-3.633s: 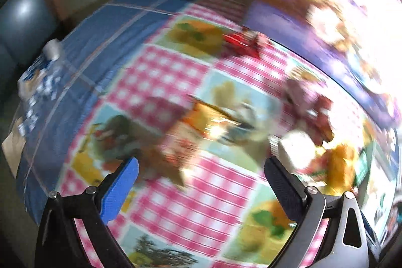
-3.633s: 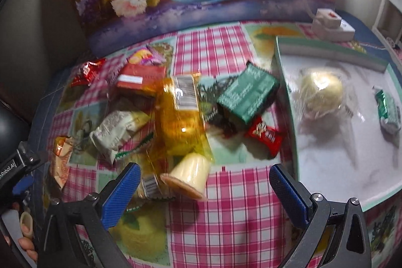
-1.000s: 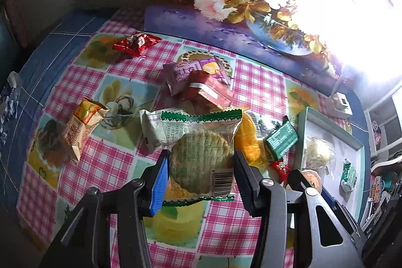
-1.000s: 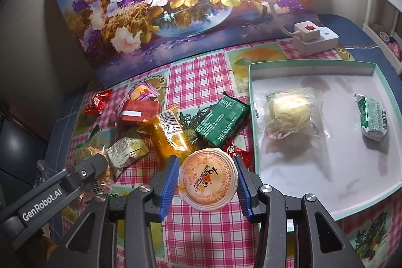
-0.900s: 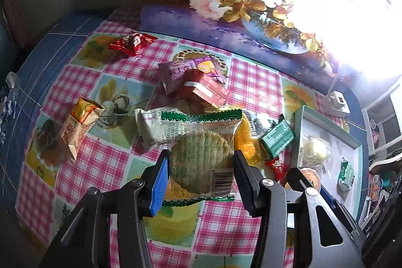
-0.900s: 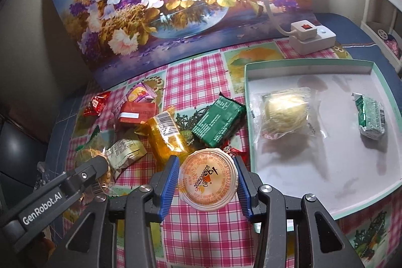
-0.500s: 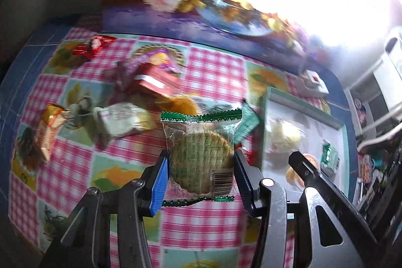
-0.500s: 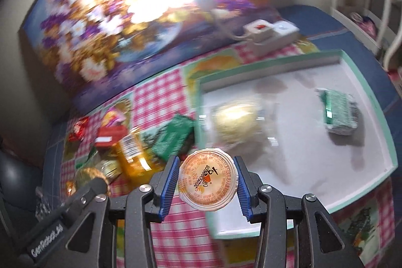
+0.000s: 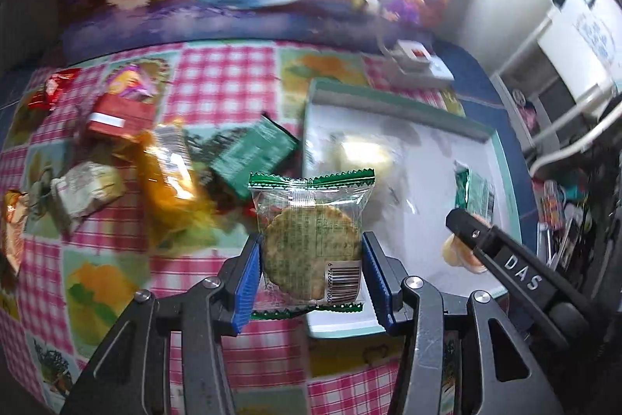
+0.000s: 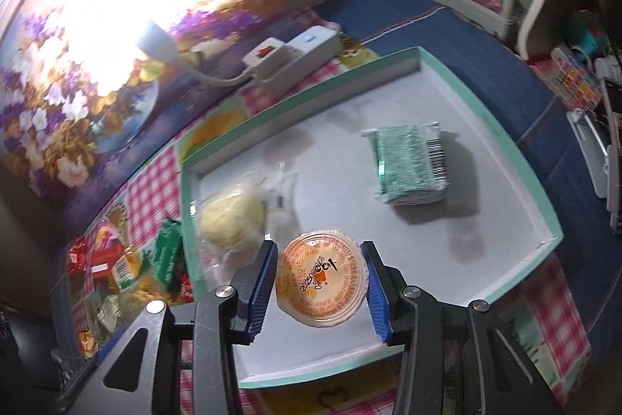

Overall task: Organize snacks
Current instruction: 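Carry the pudding cup and cracker pack over the white tray with both grippers, then open the right gripper to drop the pudding cup while the left releases the cracker pack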

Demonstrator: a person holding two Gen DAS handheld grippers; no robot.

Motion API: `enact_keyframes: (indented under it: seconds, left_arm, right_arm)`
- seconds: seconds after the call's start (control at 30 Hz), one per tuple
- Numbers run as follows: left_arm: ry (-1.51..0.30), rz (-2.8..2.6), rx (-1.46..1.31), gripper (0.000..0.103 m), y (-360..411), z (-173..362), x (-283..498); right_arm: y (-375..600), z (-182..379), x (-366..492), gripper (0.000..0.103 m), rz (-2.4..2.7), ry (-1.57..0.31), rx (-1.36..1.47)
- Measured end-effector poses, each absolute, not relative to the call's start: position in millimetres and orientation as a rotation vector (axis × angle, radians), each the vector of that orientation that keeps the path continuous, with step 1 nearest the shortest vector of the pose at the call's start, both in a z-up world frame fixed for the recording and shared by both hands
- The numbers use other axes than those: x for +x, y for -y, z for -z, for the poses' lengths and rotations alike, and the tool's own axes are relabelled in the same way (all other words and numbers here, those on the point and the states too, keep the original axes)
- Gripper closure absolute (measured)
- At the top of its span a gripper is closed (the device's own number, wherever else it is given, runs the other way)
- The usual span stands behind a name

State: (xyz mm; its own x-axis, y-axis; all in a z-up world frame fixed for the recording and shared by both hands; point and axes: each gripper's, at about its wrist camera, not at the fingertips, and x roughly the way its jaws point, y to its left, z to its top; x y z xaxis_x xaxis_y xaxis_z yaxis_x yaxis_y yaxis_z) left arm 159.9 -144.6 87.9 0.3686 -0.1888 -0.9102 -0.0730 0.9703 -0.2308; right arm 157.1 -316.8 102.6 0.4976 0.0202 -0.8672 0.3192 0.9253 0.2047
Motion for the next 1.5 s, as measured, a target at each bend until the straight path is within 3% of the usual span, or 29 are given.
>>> enact_keyframes:
  seconds: [0.47, 1.2, 1.33, 1.43, 1.5]
  left_arm:
    - [-1.222, 0.164, -0.139, 0.052, 194, -55, 173]
    - [-1.272, 0.008, -0.203, 0.051, 154, -40, 178]
    - [-1.298, 0.052, -0.296, 0.034, 145, -44, 175]
    - [-1.293, 0.071, -0.300, 0.031, 144, -52, 174]
    - [-1.282, 0.078, -0.295, 0.020, 144, -58, 172]
  right_arm:
    - [334, -84, 156, 0.056, 0.234, -1.079, 0.376]
    - [320, -65, 161, 0.056, 0.180, -1.129, 0.362]
    - [315, -72, 162, 0.056, 0.163, -1.113, 0.347]
    - [312, -83, 160, 0.056, 0.150, -1.085, 0.340]
    - [310, -89, 158, 0.055, 0.144, -1.069, 0.337]
